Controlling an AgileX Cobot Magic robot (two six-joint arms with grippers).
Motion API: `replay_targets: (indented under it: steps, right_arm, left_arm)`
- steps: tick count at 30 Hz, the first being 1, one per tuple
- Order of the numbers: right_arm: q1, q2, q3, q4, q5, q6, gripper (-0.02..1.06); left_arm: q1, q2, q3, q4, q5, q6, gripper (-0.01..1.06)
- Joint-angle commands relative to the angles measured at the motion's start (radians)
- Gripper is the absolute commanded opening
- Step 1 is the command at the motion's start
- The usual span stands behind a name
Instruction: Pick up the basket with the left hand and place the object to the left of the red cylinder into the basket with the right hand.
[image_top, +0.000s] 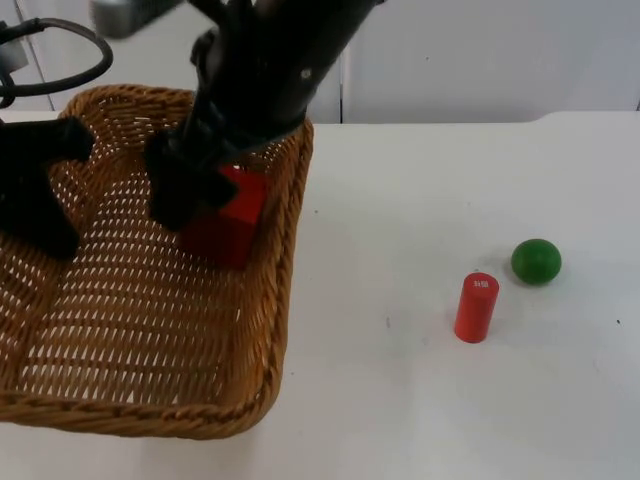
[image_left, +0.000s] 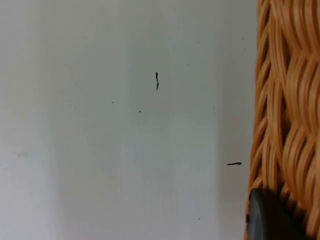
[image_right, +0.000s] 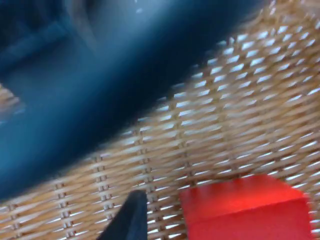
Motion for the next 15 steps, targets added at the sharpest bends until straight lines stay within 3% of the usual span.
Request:
replay_targets:
  steps: [1,15]
  right_arm:
    - [0.008,-0.044,-0.007,-0.003,-0.008,0.0,1.05]
    - [-0.032,-0.265,-0.007,-0.037,0.086,0.038,1.05]
  left_arm:
    - [-0.002,-0.014,-0.003,-0.03,0.003,-0.003,0.0]
    - [-0.002,-0.014,-0.003,-0.028,0.006,-0.003,0.0]
